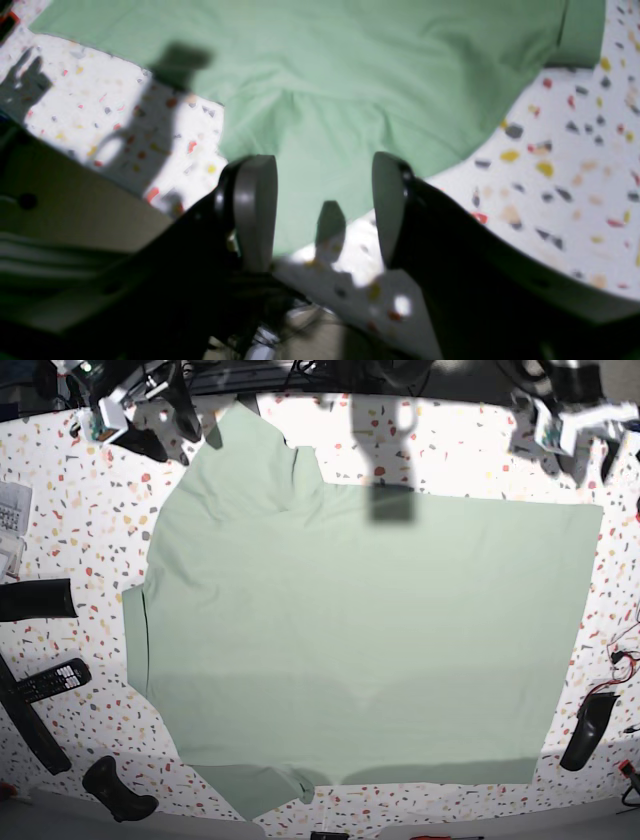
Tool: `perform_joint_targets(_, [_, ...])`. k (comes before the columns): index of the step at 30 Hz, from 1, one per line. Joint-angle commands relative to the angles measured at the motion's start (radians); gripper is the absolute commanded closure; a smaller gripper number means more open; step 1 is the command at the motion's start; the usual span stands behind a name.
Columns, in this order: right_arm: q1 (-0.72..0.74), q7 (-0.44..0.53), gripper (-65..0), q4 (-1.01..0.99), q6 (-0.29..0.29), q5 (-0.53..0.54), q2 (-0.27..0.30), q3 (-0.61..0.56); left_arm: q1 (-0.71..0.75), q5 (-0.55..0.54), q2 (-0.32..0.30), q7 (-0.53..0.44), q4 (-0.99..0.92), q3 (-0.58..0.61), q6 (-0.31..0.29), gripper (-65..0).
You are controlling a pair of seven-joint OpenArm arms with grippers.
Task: Fold the T-shirt properly
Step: 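Lower both grippers toward the shirt's collar and shoulder edge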
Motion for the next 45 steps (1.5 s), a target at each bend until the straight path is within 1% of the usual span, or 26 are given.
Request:
perform_joint_targets(1, [-0.006,0.019,-29.7,0.018,0.016,0.042,0.005,0.005,-0.005,0.011,-0.034,-0.019,0.018,-0.004,-0.021,-29.0])
perform_joint_targets(4, [0.005,0.007,-29.7,0.018,0.017,0.084,0.010,0.005,-0.038,0.010,-0.101,-0.019,0.018,-0.004,-0.150,-29.0])
perform_joint_targets(7, [0.004,-0.005,-29.7,0.018,0.017,0.087,0.023,0.005,-0.051,0.008,-0.146,-0.020,0.018,-0.004,-0.264,-29.0])
perform_joint_targets(11, [0.004,-0.035,-29.7,0.018,0.018,0.086,0.042,0.005,-0.051,0.009,-0.189,-0.024,0.018,-0.004,-0.399,-29.0])
perform_joint_targets(13, [0.005,-0.036,-29.7,0.018,0.018,0.086,0.043,0.005,-0.051,0.009,-0.211,-0.039,0.018,-0.004,-0.451,-29.0])
perform_joint_targets(14, [0.004,-0.036,-29.7,0.018,0.018,0.086,0.043,0.005,-0.051,0.009,-0.222,-0.061,0.018,-0.004,-0.463,-29.0])
perform_joint_targets(17, [0.004,-0.036,-29.7,0.018,0.018,0.085,0.043,0.005,-0.063,0.012,-0.254,-0.153,0.018,-0.004,-0.464,-29.0])
perform_joint_targets(19, [0.004,-0.053,-29.7,0.018,0.020,0.038,0.044,0.005,-0.096,0.012,-0.273,-0.159,0.018,-0.004,-0.465,-29.0])
perform_joint_targets(21, [0.004,-0.089,-29.7,0.018,0.043,-0.022,0.046,0.005,-0.136,0.006,-0.303,-0.135,0.017,-0.004,-0.465,-29.0])
perform_joint_targets(23, [0.004,-0.108,-29.7,0.019,0.043,-0.059,0.063,0.005,-0.166,-0.035,-0.343,-0.124,0.017,-0.004,-0.472,-29.0])
perform_joint_targets(24, [0.004,-0.111,-29.7,0.020,0.043,-0.065,0.074,0.005,-0.174,-0.058,-0.365,-0.125,0.017,-0.004,-0.483,-29.0])
perform_joint_targets(26, [0.004,-0.110,-29.7,0.028,0.043,-0.064,0.099,0.005,-0.182,-0.096,-0.403,-0.126,0.017,-0.004,-0.526,-29.0])
perform_joint_targets(29, [0.005,-0.106,-29.7,0.054,0.043,-0.064,0.122,0.005,-0.182,-0.116,-0.441,-0.132,0.006,-0.004,-0.576,-29.0])
perform_joint_targets(31, [0.005,-0.102,-29.7,0.077,0.043,-0.065,0.124,0.005,-0.182,-0.109,-0.451,-0.166,-0.031,-0.004,-0.575,-29.0])
perform_joint_targets(34, [0.005,-0.101,-29.7,0.112,0.043,-0.065,0.123,0.005,-0.196,-0.105,-0.450,-0.230,-0.126,-0.004,-0.576,-29.0])
perform_joint_targets(36, [0.005,-0.101,-29.7,0.129,0.043,-0.065,0.123,0.005,-0.216,-0.099,-0.450,-0.241,-0.195,-0.004,-0.576,-29.0])
perform_joint_targets(38, [0.005,-0.101,-29.7,0.140,0.043,-0.065,0.123,0.005,-0.238,-0.057,-0.450,-0.243,-0.256,-0.004,-0.575,-29.0])
perform_joint_targets(40, [0.005,-0.101,-29.7,0.145,0.043,-0.065,0.123,0.005,-0.260,-0.027,-0.450,-0.270,-0.304,-0.004,-0.575,-29.0])
perform_joint_targets(43, [0.005,-0.101,-29.7,0.145,0.043,-0.065,0.123,0.005,-0.286,-0.026,-0.450,-0.333,-0.358,-0.004,-0.575,-29.0])
perform_joint_targets(45, [0.005,-0.101,-29.7,0.145,0.043,-0.065,0.123,0.005,-0.289,-0.025,-0.451,-0.339,-0.373,-0.004,-0.580,-29.0])
